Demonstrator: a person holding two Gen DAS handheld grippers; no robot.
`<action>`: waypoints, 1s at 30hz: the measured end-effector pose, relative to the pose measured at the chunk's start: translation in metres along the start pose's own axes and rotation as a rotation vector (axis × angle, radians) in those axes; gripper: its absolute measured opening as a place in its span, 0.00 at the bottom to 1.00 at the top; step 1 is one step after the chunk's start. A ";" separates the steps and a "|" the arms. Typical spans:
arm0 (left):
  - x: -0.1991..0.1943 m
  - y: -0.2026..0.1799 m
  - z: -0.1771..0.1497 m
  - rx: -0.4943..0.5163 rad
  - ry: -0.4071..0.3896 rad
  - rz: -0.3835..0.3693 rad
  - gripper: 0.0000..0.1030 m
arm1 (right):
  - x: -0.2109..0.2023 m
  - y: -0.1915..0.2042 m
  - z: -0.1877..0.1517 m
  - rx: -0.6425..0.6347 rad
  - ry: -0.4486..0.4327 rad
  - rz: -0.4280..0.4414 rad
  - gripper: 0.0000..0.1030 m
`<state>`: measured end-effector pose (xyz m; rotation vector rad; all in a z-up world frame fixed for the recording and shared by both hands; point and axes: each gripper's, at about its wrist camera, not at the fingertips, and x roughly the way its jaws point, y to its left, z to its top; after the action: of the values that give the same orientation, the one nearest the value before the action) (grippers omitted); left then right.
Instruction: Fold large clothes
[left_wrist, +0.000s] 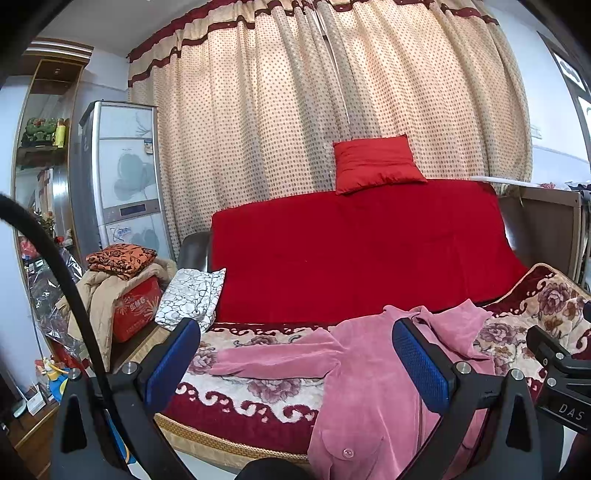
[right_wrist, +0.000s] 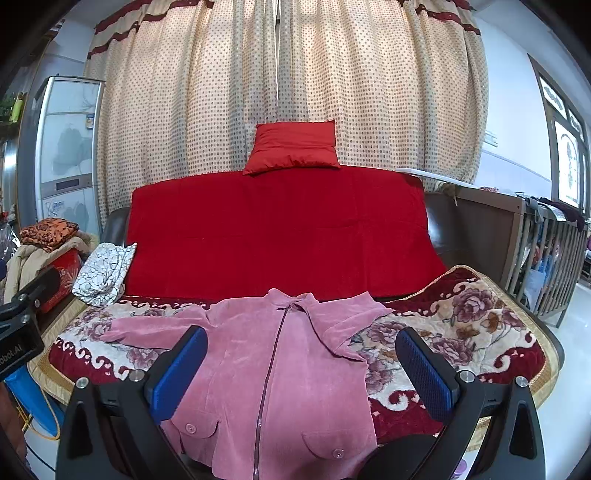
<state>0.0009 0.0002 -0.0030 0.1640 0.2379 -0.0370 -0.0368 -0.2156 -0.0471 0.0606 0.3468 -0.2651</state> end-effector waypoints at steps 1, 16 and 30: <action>0.000 0.000 0.000 0.001 0.001 -0.001 1.00 | 0.000 0.000 0.000 -0.001 0.001 0.003 1.00; 0.002 -0.003 0.002 0.003 0.006 -0.018 1.00 | -0.001 0.003 0.002 -0.016 -0.003 -0.008 1.00; 0.005 -0.012 0.001 0.013 0.016 -0.030 1.00 | -0.003 0.005 0.003 -0.035 -0.017 -0.034 1.00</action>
<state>0.0058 -0.0115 -0.0049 0.1735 0.2558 -0.0673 -0.0375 -0.2107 -0.0434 0.0181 0.3359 -0.2934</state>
